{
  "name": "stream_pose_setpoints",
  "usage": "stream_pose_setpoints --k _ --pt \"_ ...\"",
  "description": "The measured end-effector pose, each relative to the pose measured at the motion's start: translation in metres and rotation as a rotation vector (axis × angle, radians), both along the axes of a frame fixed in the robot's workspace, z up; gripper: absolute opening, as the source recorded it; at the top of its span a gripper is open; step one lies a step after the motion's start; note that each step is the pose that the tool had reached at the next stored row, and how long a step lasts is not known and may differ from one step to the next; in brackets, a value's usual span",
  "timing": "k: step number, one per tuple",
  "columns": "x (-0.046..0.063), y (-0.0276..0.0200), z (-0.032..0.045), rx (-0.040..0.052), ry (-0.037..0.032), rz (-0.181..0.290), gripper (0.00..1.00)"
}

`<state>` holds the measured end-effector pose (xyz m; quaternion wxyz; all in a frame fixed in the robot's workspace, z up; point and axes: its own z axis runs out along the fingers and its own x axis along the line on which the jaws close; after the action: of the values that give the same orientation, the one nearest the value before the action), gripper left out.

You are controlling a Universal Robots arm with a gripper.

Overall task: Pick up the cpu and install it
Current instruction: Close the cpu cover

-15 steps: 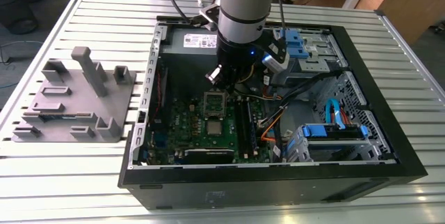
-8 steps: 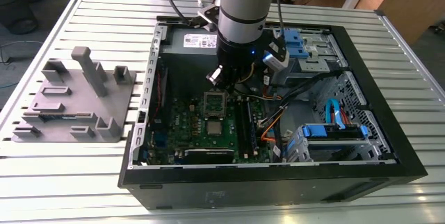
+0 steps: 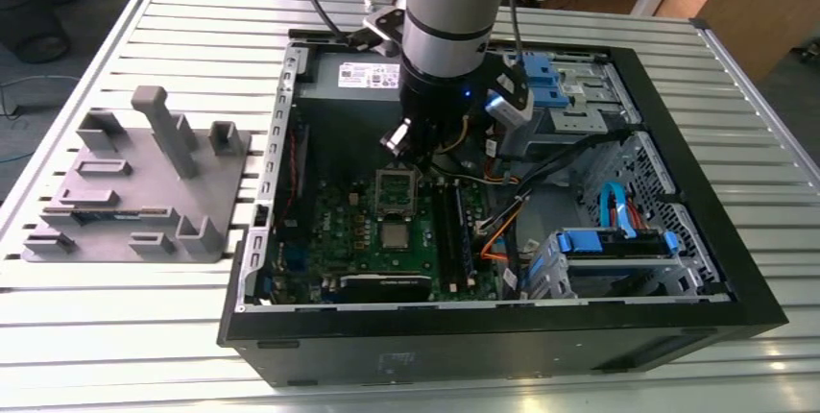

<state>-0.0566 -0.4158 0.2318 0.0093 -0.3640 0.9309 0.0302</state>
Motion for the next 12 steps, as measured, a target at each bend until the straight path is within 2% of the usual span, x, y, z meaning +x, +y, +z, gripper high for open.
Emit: stream_pose_setpoints --k 12 --pt "0.0000 -0.0005 0.0043 0.0001 -0.0001 0.040 0.13"
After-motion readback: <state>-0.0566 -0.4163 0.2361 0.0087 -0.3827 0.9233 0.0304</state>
